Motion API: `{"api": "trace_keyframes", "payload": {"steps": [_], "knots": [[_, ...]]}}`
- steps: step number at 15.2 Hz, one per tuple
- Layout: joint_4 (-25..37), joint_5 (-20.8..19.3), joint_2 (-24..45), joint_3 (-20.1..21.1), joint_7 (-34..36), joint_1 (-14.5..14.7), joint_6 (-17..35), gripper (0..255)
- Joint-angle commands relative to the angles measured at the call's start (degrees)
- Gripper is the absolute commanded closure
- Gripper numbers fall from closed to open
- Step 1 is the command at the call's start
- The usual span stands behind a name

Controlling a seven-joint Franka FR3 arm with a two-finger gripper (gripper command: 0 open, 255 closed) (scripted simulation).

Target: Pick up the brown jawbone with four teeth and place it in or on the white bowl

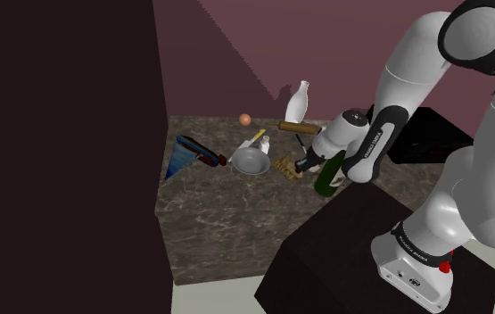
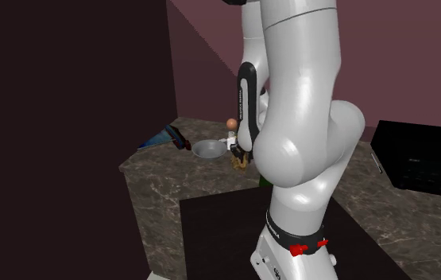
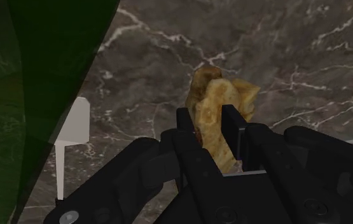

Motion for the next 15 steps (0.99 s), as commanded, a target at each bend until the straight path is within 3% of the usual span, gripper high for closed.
{"api": "trace_keyframes", "payload": {"steps": [1,6,8,10,11,12,13,14,15], "knots": [[-0.7,-0.2,-2.9,-1.0,-0.6,0.8,-2.3,255],[-2.2,0.0,-10.3,-5.8,-2.6,5.1,-8.2,255],[-2.7,-0.1,-13.1,-10.6,-3.2,9.7,-10.7,255],[-2.6,-3.9,-16.0,-19.6,-0.9,17.8,-13.4,255],[-2.7,-2.1,-14.5,-15.4,-2.0,13.8,-11.9,255],[-2.7,-2.1,-14.5,-15.4,-2.0,13.8,-11.9,0],[-2.1,4.3,-13.5,0.6,-9.6,-0.8,-13.7,0],[-1.3,8.8,-12.0,9.6,-15.5,-8.7,-15.5,0],[-0.2,10.3,-10.3,14.9,-19.0,-13.8,-17.3,0]]}}
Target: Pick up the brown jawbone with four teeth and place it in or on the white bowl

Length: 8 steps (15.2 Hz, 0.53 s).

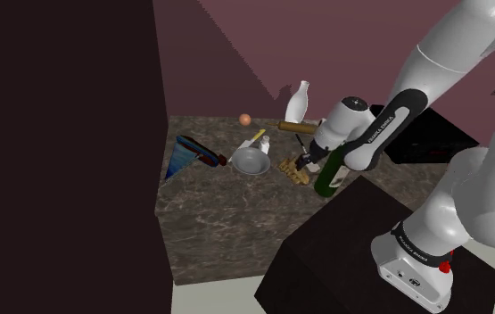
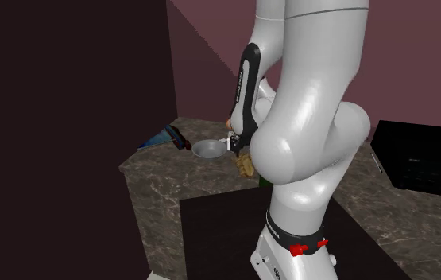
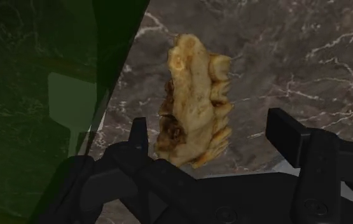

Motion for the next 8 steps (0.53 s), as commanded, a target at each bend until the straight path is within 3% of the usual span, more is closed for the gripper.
{"api": "trace_keyframes", "payload": {"steps": [1,4,8], "knots": [[2.0,3.3,3.1,11.5,-7.6,-10.9,-3.7,0],[5.4,3.9,8.6,14.8,-14.7,-13.9,-9.1,0],[6.7,3.6,13.4,14.4,-14.2,-13.8,-5.6,0]]}}
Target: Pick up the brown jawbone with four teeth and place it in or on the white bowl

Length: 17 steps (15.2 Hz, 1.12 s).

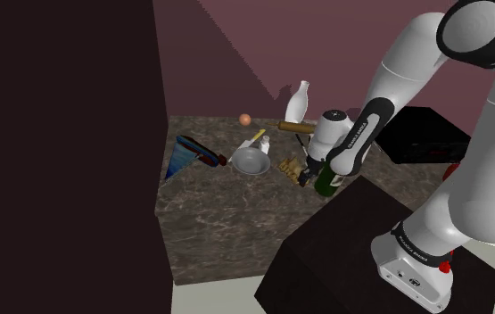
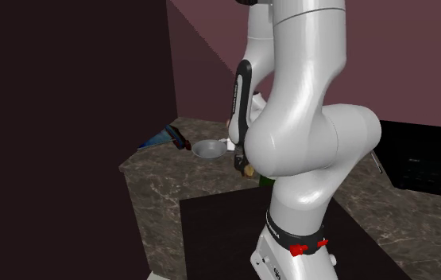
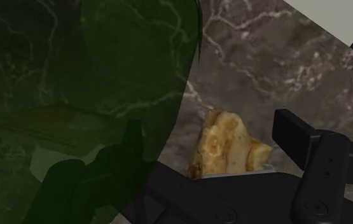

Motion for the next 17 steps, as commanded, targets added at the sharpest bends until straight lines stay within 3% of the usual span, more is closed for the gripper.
{"api": "trace_keyframes", "payload": {"steps": [1,4,12,13,17], "knots": [[0.7,-0.1,2.4,-0.1,0.2,0.1,1.5,0],[1.7,-0.1,5.4,-0.3,0.4,0.1,3.6,0],[1.7,-0.1,5.4,-0.3,0.4,0.1,3.6,0],[1.7,-0.1,5.4,-0.3,0.4,0.1,3.6,255],[1.6,-0.1,5.4,-0.3,0.5,0.2,3.7,255]]}}
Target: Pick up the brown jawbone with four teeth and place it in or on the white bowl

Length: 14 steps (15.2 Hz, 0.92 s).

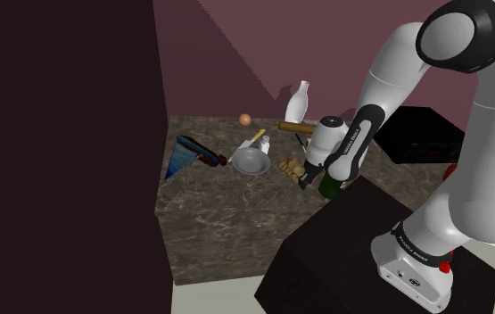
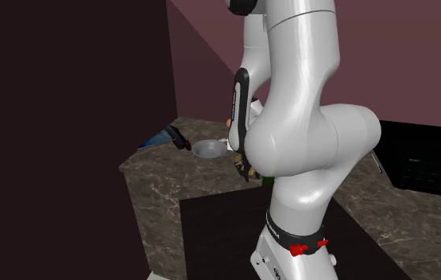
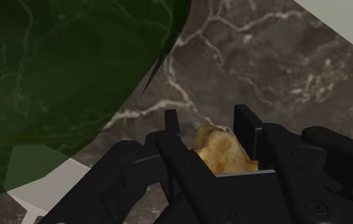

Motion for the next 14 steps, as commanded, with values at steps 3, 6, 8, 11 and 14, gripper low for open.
{"api": "trace_keyframes", "payload": {"steps": [3,6,8,11,14], "knots": [[0.1,0.2,0.2,-0.4,0.1,-0.2,-0.3,255],[-0.1,0.1,-0.7,-0.4,-0.1,-0.5,-0.9,255],[-0.9,0.0,-3.1,-0.3,-0.5,-0.7,-2.5,255],[-1.9,0.1,-6.7,0.0,-1.1,-1.1,-5.1,255],[-2.8,0.4,-10.2,0.4,-1.8,-1.5,-7.7,255]]}}
